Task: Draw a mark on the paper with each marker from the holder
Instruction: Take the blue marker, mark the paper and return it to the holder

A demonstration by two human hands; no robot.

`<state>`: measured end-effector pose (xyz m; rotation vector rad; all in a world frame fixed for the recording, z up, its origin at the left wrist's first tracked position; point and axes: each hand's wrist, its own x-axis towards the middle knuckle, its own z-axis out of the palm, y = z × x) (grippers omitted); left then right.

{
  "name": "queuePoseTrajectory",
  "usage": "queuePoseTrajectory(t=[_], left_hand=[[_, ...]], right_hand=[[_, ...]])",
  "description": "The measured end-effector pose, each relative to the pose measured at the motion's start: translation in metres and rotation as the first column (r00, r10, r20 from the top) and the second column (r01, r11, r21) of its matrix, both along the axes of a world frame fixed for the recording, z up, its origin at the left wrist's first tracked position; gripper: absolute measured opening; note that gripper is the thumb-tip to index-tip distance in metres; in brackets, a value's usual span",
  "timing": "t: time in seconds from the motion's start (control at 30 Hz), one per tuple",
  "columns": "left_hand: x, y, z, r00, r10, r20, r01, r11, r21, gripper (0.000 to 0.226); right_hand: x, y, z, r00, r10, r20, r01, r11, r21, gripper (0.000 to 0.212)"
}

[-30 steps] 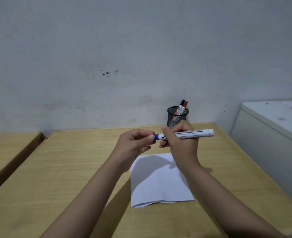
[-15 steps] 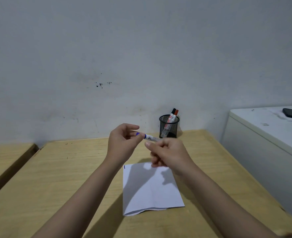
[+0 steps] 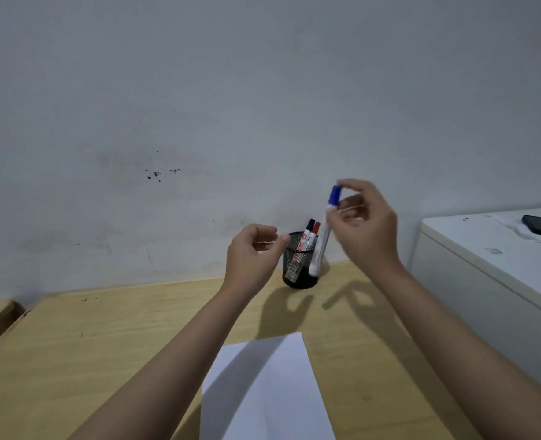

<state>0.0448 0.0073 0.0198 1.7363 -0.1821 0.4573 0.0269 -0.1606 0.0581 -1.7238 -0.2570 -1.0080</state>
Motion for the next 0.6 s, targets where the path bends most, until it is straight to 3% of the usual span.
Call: queuePoseTrajectory(t=[0.13,0.23,0.43,0.6], left_hand=[[0.038,-0.017,-0.025,0.999,0.037,-0.002,-0.035,0.966,0.257,0.038],[0.060,-0.028,-0.037,0.997,0.073,0.016,-0.073,0.926,0.370,0.042],[0.088,-0.035,-0.055,0.991,0.130,-0.028,-0.109,0.915,0.389,0.045],[0.093,-0.036,-0.061,0.990,0.140,-0.024,-0.126,0.945,0.301,0.048]], right_hand=[[0.043,-0.020,0.012,0.991,-0.132,0.030,0.127,0.983,0.132,0.029],[0.070,-0.019,-0.002,0.994,-0.110,-0.028,0.113,0.988,0.104,0.029],[0.109,-0.014,-0.047,0.939,-0.113,-0.324,0.084,0.991,-0.104,0.026],[0.126,-0.013,-0.069,0.904,-0.229,-0.361,0.144,0.958,-0.246,0.021]])
